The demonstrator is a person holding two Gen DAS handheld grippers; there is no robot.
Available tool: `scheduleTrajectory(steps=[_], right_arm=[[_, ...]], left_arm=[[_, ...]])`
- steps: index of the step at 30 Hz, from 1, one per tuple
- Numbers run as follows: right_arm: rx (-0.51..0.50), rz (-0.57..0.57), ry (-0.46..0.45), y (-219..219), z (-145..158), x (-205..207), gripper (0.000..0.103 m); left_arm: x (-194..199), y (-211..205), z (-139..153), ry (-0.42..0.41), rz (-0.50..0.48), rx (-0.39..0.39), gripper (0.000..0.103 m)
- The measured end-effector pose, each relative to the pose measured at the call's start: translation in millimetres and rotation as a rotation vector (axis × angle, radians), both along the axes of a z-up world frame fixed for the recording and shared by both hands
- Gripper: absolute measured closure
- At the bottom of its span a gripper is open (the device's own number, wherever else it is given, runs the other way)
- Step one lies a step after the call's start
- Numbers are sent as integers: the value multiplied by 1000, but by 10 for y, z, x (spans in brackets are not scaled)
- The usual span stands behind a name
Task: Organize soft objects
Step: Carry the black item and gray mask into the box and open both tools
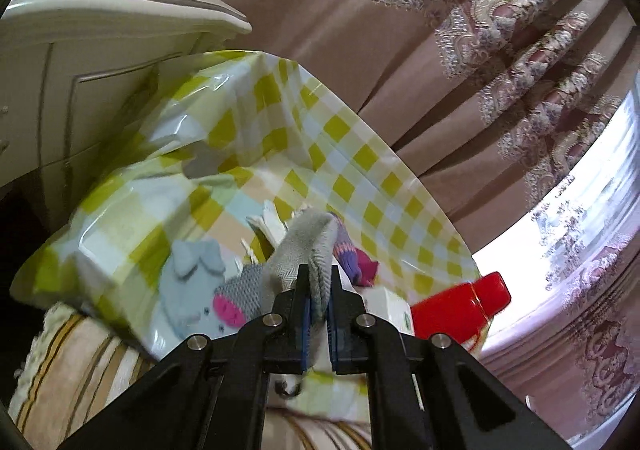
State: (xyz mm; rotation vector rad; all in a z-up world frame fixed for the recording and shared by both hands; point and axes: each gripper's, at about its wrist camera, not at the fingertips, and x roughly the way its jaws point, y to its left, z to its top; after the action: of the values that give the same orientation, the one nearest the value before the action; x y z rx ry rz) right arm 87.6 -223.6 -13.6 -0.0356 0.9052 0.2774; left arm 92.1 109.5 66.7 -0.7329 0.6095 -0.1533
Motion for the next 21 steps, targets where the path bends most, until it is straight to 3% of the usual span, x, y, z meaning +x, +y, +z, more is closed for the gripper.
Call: scheduleTrajectory(steps=[8,21], right_arm=[[33,-22,-27,-178,153,-260,74],[38,-125,-58,-851,314,-709,74]], left_arm=[[-434,-331,223,-42,-100,7,96],[-629,-1578,505,-88,-415,4,96]])
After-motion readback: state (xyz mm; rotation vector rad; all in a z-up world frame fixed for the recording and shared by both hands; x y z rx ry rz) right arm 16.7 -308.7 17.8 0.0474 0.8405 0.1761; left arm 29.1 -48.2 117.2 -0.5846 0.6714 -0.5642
